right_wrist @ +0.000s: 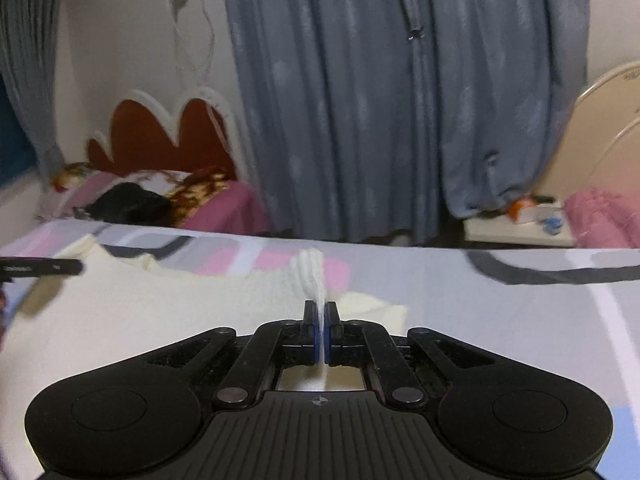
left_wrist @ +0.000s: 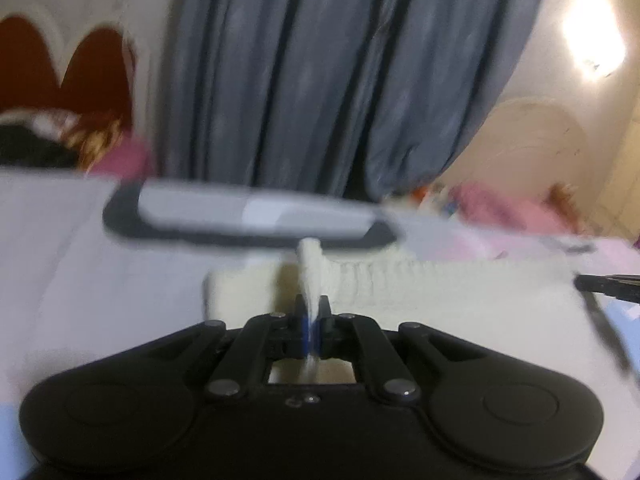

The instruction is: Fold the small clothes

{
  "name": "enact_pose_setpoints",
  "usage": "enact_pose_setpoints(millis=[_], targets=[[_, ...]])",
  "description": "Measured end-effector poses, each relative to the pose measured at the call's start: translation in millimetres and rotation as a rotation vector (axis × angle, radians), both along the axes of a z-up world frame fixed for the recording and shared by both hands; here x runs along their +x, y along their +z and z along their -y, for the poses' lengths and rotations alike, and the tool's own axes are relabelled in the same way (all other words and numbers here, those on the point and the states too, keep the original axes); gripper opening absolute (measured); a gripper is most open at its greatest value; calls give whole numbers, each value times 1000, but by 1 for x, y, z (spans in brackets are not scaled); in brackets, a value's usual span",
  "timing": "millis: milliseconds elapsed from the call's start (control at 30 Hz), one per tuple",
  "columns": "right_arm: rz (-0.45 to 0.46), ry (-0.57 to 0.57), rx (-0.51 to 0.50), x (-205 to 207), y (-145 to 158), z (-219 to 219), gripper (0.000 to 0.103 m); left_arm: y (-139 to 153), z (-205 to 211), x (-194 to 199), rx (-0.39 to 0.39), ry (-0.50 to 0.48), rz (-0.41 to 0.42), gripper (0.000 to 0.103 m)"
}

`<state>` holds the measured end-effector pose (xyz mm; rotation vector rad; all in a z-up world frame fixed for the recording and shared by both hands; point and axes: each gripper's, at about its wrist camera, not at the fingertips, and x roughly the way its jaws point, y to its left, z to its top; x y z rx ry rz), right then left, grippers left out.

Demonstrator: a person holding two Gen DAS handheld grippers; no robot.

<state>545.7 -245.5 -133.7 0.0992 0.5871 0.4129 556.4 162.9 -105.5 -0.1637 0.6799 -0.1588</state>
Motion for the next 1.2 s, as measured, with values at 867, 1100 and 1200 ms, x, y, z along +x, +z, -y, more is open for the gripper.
enact_pose_setpoints(millis=[867,1100,1200], targets=[[88,12,-189,-25,11,-71,29,41,82,-42,230,-47,140,59],[26,229,-235,-79,-11,-138,29,11,143,-62,228,-172,23,61],[30,204,-268,-88,-15,-121,30,6,113,-76,222,-142,36,62]])
